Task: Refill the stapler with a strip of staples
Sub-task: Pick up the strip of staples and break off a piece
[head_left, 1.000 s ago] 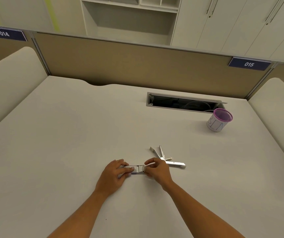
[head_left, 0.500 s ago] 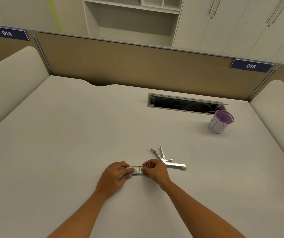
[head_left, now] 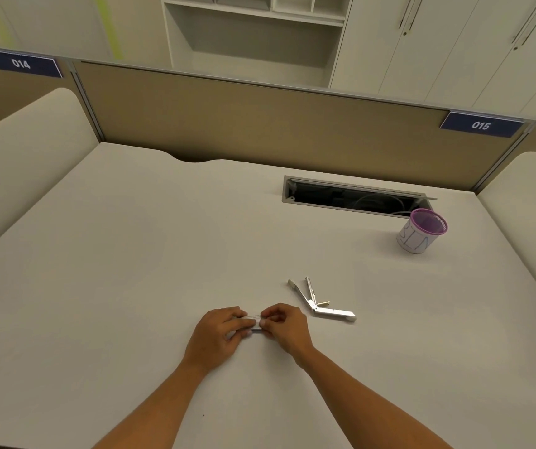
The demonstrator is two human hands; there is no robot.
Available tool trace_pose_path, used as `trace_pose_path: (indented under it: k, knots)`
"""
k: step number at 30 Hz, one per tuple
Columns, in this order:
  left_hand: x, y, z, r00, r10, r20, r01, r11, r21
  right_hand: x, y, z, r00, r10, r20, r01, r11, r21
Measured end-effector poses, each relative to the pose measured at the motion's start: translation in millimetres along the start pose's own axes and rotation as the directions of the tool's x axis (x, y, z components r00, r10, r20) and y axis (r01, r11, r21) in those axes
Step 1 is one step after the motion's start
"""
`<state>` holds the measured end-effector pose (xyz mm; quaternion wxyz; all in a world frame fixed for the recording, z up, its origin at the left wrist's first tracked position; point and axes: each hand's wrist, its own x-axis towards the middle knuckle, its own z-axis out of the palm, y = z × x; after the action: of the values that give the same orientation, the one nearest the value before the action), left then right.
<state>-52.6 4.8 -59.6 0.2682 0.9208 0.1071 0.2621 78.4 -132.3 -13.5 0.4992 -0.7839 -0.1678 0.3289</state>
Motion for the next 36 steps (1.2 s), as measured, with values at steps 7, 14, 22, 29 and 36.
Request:
trace_pose_path:
  k: [7,14,22,29,36]
  knots:
    - [2,0,4,1.0,0.001,0.009,-0.002,0.995,0.101,2,4,-8,0.985,-0.17,-0.04,0.164,0.98,-0.113]
    - [6,8,4,0.987,-0.142,0.081,0.109,0.943,0.316,-4,16,-29,0.961,-0.241,-0.136,0.226,0.967,-0.115]
    - [35,23,17,0.918,-0.385,0.1,0.318,0.861,0.397,-3,19,-60,0.951,-0.2,-0.234,0.195,0.98,-0.045]
    - [75,73,41,0.94,-0.342,0.012,0.325,0.902,0.286,-8,25,-75,0.939,-0.193,-0.286,0.19,0.981,-0.038]
    - [118,123,64,0.743,-0.631,0.223,0.649,0.761,-0.006,-16,27,-83,0.902,-0.254,-0.349,0.261,0.965,-0.029]
